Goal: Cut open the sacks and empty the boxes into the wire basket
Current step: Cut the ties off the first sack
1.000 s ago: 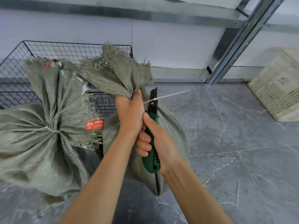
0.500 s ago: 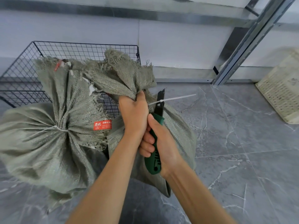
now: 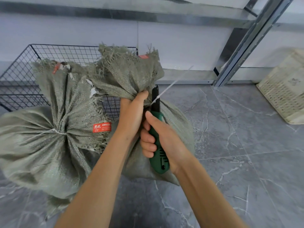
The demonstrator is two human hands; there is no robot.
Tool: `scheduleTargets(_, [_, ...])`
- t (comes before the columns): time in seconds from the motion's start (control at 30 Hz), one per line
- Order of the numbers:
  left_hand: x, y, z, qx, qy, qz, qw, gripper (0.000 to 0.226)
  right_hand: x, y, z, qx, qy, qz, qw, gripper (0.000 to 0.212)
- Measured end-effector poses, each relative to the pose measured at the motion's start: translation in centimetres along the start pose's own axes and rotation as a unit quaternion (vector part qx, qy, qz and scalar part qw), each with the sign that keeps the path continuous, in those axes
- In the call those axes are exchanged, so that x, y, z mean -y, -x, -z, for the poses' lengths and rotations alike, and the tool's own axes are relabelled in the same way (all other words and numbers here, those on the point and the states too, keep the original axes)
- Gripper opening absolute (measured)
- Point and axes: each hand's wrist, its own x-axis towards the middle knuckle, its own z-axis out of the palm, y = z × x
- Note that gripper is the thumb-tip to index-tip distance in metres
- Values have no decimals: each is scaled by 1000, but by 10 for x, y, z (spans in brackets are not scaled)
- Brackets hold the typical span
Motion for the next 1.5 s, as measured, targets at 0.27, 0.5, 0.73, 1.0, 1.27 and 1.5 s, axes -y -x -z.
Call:
scheduleTargets(0.27, [-3,3,2,43,-30,17,998,14,1,6,-3,63,-31,-25,997,29])
scheduleTargets(0.5, [1,-2,3,56,-39,15,998,23,-1,8,-10,53,-73,10,996,28])
scheduleTargets(0.73, [-6,4,2,33,-16,5,999,11,-6,4,-18,26,-99,34,994,30])
scheduleTargets(1.0, [1,-11,1,-86,-27,-36,995,5,-12,0,-22,-18,-110,45,993,32])
scheduleTargets(1.27, [3,-16,4,-120,-13,-36,992,32,-14,1,-28,-35,-110,63,991,33])
scheduleTargets(1.5, [0,-13,0,-146,-6,-43,988,30,-16,1,-29,-58,-114,82,988,36])
